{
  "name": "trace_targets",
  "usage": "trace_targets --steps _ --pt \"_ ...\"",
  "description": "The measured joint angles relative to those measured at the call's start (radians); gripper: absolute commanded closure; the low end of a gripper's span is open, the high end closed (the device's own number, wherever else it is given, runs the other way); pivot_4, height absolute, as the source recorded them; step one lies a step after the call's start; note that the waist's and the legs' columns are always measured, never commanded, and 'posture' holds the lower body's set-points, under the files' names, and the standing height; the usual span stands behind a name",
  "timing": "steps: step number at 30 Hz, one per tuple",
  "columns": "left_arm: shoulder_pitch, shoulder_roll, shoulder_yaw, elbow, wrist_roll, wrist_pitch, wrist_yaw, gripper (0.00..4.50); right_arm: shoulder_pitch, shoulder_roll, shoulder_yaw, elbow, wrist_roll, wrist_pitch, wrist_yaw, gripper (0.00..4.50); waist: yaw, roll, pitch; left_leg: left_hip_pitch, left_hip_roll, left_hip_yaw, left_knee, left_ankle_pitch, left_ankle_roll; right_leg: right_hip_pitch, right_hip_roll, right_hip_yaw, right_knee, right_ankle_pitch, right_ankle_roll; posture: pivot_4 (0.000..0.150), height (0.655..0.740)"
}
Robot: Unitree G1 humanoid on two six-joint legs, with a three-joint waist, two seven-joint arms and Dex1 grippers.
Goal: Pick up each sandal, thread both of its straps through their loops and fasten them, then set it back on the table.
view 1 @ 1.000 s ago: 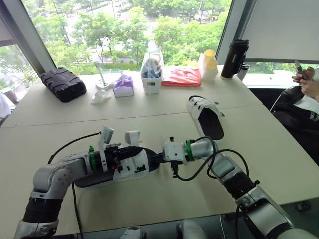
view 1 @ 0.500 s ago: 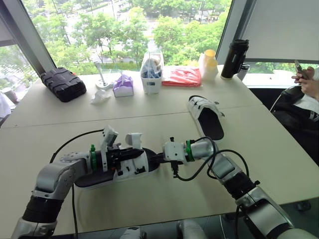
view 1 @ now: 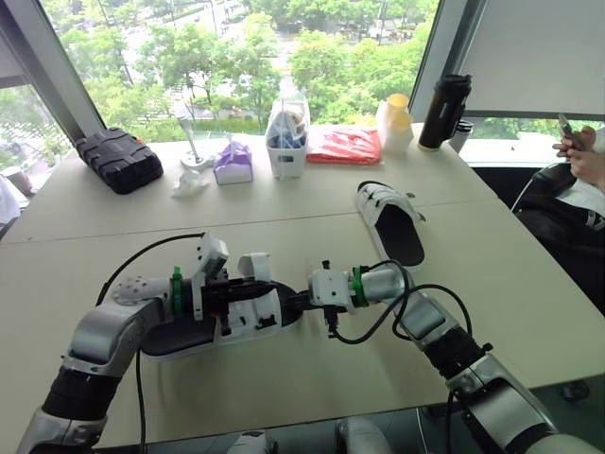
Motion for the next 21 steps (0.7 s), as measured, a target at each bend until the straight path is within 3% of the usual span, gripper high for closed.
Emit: trace_targets --steps 11,21 --pt "0.002 0.016 -0.062 0.055 0.175 -0.233 -0.057 4.47 0.003 0.000 0.000 -0.007 0.000 0.005 -0.001 4.50 0.000 0.000 0.000 0.000 0.000 0.000 0.000 0.000 0.000 0.000 0.000 0.000 0.000 0.000 0.000 0.150 0.7400" --pt "0.016 0.005 -0.056 0.062 0.173 -0.296 -0.085 4.47 0.004 0.000 0.000 -0.009 0.000 0.006 -0.002 4.50 0.000 0.000 0.000 0.000 0.000 0.000 0.000 0.000 0.000 0.000 0.000 0.000 0.000 0.000 0.000 0.150 0.7400"
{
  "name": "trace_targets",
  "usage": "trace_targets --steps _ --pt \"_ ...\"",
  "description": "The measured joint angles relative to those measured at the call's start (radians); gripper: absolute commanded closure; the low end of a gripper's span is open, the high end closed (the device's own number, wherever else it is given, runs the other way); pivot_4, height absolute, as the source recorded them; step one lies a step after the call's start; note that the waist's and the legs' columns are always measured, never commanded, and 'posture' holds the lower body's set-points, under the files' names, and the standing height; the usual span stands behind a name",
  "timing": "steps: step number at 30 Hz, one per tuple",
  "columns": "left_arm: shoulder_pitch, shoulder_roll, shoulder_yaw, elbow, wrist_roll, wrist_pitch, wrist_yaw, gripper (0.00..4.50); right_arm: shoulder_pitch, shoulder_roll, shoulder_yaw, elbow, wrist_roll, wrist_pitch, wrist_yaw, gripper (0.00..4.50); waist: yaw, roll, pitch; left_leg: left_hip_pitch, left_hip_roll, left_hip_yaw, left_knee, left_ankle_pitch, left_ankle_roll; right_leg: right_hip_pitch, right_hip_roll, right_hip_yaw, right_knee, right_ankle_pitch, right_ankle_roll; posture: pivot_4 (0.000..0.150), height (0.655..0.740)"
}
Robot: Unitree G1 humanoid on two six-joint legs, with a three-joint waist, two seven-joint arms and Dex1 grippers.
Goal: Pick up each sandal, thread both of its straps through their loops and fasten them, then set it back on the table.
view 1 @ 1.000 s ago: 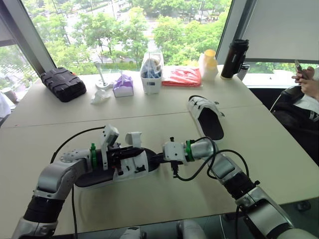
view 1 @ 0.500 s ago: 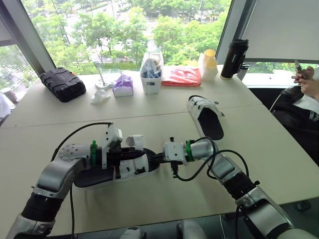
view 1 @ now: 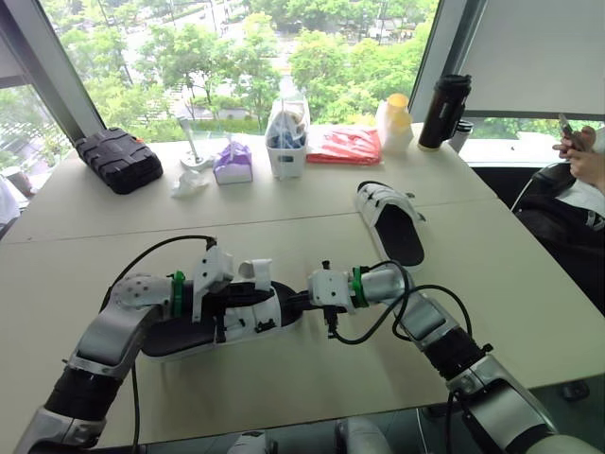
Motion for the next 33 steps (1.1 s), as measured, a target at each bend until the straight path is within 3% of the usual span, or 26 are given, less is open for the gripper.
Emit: trace_targets --steps 21,33 --pt "0.074 -0.065 0.028 -0.006 -0.034 -0.178 -0.024 4.47 0.003 0.000 0.000 -0.004 0.000 0.004 -0.003 4.50 0.001 0.000 0.000 0.000 0.000 0.000 0.000 0.000 0.000 0.000 0.000 0.000 0.000 0.000 0.000 0.150 0.7400" --pt "0.087 -0.145 0.053 0.150 -0.019 -0.452 -0.063 4.47 0.003 0.000 0.000 -0.007 0.000 0.011 -0.003 4.50 0.002 0.000 0.000 0.000 0.000 0.000 0.000 0.000 0.000 0.000 0.000 0.000 0.000 0.000 0.000 0.150 0.7400"
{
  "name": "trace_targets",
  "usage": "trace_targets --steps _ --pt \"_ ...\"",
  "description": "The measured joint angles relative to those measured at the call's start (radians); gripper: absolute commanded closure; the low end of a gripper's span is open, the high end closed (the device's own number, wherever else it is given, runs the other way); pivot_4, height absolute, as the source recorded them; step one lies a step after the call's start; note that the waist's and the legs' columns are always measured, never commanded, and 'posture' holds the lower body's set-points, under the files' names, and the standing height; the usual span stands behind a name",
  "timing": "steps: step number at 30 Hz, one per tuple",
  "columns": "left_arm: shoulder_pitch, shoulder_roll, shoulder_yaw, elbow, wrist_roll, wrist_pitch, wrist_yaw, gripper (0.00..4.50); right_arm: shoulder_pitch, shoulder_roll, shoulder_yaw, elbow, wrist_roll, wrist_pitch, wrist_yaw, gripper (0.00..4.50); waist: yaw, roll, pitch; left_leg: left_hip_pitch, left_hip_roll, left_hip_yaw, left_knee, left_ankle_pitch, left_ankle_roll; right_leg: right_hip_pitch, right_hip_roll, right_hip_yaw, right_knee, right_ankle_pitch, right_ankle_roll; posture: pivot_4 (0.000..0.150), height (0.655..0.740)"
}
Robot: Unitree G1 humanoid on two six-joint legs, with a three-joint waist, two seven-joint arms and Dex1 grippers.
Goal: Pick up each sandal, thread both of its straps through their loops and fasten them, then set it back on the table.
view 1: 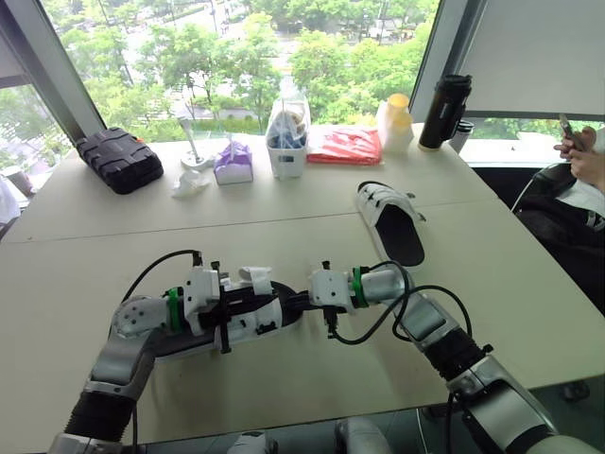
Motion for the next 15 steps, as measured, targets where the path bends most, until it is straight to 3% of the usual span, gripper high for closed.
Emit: trace_targets --steps 15 --pt "-0.077 -0.055 -0.014 0.153 0.019 -0.277 -0.133 4.47 0.000 -0.001 0.000 -0.005 -0.001 0.008 0.000 4.50 0.002 0.000 0.000 0.000 0.000 0.001 0.000 0.000 0.000 0.000 0.000 0.000 0.000 0.000 0.000 0.150 0.7400"
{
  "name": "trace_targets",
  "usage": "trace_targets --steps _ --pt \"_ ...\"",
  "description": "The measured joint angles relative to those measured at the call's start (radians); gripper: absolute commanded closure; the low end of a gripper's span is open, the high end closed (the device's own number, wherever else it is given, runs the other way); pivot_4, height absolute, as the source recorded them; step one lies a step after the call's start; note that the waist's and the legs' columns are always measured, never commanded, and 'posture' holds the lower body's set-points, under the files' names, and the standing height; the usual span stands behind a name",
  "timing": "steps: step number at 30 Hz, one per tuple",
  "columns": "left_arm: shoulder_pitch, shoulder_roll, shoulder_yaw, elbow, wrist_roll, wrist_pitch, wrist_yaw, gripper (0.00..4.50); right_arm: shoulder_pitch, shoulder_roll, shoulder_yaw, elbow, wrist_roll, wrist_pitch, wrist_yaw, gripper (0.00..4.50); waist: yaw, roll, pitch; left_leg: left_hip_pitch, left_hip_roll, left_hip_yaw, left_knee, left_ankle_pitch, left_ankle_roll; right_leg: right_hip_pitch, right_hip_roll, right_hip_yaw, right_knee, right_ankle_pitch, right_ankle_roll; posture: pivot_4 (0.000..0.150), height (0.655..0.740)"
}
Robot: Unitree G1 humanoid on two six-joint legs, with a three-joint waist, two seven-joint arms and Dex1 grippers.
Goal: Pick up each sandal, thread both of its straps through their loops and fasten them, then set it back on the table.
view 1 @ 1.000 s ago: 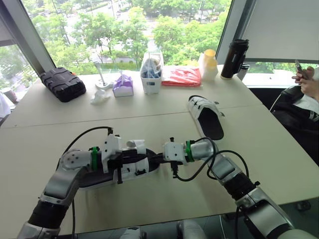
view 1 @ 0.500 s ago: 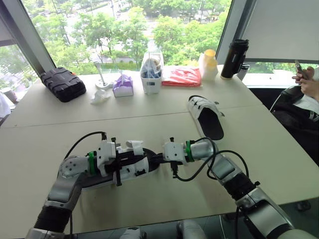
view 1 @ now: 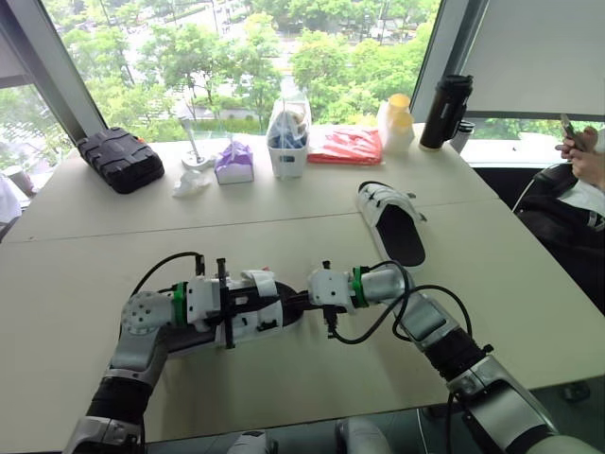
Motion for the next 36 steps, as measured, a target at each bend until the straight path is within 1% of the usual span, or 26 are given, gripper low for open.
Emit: trace_targets --steps 5,10,14,21,24,26,35,36 --pt "0.013 0.000 0.001 0.015 -0.022 -0.047 -0.025 4.47 0.000 0.001 0.001 -0.002 0.000 0.000 0.000 4.50 -0.001 0.000 0.000 0.000 0.000 0.000 0.000 0.000 0.000 0.000 0.000 0.000 0.000 0.000 0.000 0.150 0.7400" --pt "0.067 0.025 0.011 0.003 -0.039 -0.014 -0.006 4.47 0.003 0.002 0.005 -0.008 -0.001 0.001 -0.004 4.50 -0.004 0.000 0.000 0.000 0.000 -0.001 0.000 0.000 0.000 0.000 0.000 0.000 0.000 0.000 0.000 0.150 0.7400" --pt "0.132 0.056 0.010 -0.070 -0.054 0.085 0.021 4.47 0.003 0.002 0.005 -0.008 -0.001 0.001 -0.005 4.50 -0.002 0.000 0.000 0.001 0.000 -0.001 0.000 0.000 0.001 0.000 0.000 0.000 0.000 0.000 0.000 0.150 0.7400" --pt "0.136 0.084 0.008 -0.148 -0.074 0.229 0.047 4.47 0.003 0.003 0.008 -0.008 -0.001 0.000 -0.006 4.50 -0.004 0.001 0.000 0.001 0.001 -0.001 0.000 0.000 0.001 0.000 0.001 0.000 0.000 0.000 0.000 0.150 0.7400" --pt "0.135 0.148 -0.010 -0.211 -0.095 0.359 0.043 4.47 0.003 0.003 0.009 -0.008 0.000 0.000 -0.006 4.50 -0.005 0.001 0.000 0.001 0.001 -0.001 -0.001 0.000 0.001 0.000 0.001 0.000 0.000 0.000 0.000 0.150 0.7400" --pt "0.126 0.172 -0.018 -0.239 -0.093 0.420 0.051 4.47 0.003 0.003 0.010 -0.009 0.000 0.000 -0.006 4.50 -0.005 0.001 0.000 0.001 0.001 -0.001 -0.001 0.000 0.001 0.000 0.001 0.000 0.000 0.000 0.000 0.150 0.7400" --pt "0.123 0.184 -0.043 -0.302 -0.033 0.562 0.136 4.47 0.004 0.003 0.010 -0.010 0.000 0.001 -0.008 4.50 -0.004 0.001 0.000 0.001 0.001 -0.001 -0.001 0.000 0.001 0.000 0.001 0.000 0.000 0.000 0.000 0.150 0.7400" --pt "0.123 0.185 -0.043 -0.307 -0.029 0.574 0.142 4.22 0.004 0.003 0.010 -0.010 0.000 0.001 -0.008 4.50 -0.004 0.001 0.000 0.001 0.001 -0.001 -0.001 0.000 0.001 0.000 0.001 0.000 0.000 0.000 0.000 0.150 0.7400"
